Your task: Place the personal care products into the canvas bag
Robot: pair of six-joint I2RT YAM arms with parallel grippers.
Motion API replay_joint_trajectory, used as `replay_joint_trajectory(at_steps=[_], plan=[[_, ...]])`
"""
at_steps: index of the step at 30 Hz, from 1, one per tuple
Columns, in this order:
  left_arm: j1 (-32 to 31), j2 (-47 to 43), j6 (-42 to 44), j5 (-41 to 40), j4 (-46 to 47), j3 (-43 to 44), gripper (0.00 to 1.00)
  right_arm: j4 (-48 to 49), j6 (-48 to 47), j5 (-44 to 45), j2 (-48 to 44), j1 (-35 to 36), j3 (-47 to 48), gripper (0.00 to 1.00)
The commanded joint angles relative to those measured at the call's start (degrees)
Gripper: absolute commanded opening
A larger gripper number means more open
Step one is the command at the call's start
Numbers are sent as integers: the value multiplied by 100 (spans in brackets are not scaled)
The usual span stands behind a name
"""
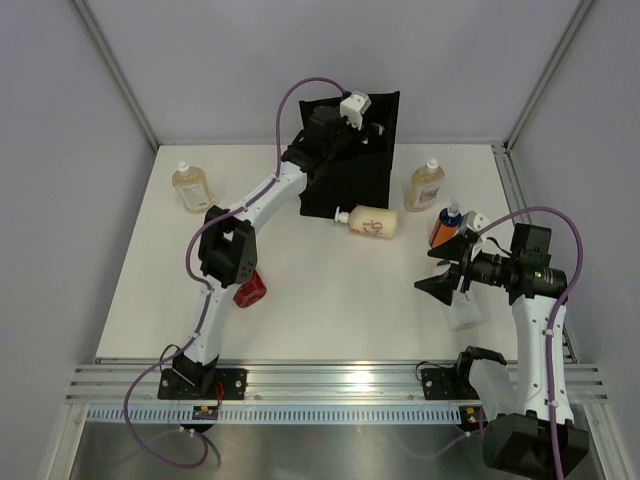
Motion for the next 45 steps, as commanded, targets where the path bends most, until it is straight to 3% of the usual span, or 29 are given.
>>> replay_joint_trajectory(at_steps=[1, 4, 13, 16, 22, 25, 26, 29, 32, 37, 45], plan=[[17, -186, -285, 197, 875, 100, 89, 150, 69, 59, 46, -33, 40, 100], [52, -256, -399, 294, 752, 82, 99, 570, 587, 366, 81, -41, -30, 99], [193, -1072, -382, 277, 655, -348, 99, 915, 1045, 736, 257, -120, -56, 100], [201, -1591, -285, 163, 462, -427, 99, 1038, 1159, 718, 222, -147, -83, 100], [210, -3058, -48, -294, 216, -1094, 99, 1617, 2554, 928, 266, -156, 538, 99], [210, -3952, -56, -689, 31, -1761, 99, 1881, 3679, 2077, 389, -156, 1040, 100], [210, -4200, -100, -873, -13, -1990, 99, 1952, 4196, 2864, 476, -156, 1112, 99], [219, -5298, -362, -1259, -189, -3105, 99, 1987, 4577, 3774, 582, -147, 1183, 98], [219, -6511, -915, -1848, -277, -4555, 99, 2600, 5112, 5221, 425, -147, 771, 100], [219, -8269, -1603, -2334, -558, -6908, 99, 3296, 4651, 5360, 450, -129, 68, 100], [219, -10265, -2200, -2440, -1393, -8530, 99, 4114, 4192, 5271, 2031, 28, 259, 100]])
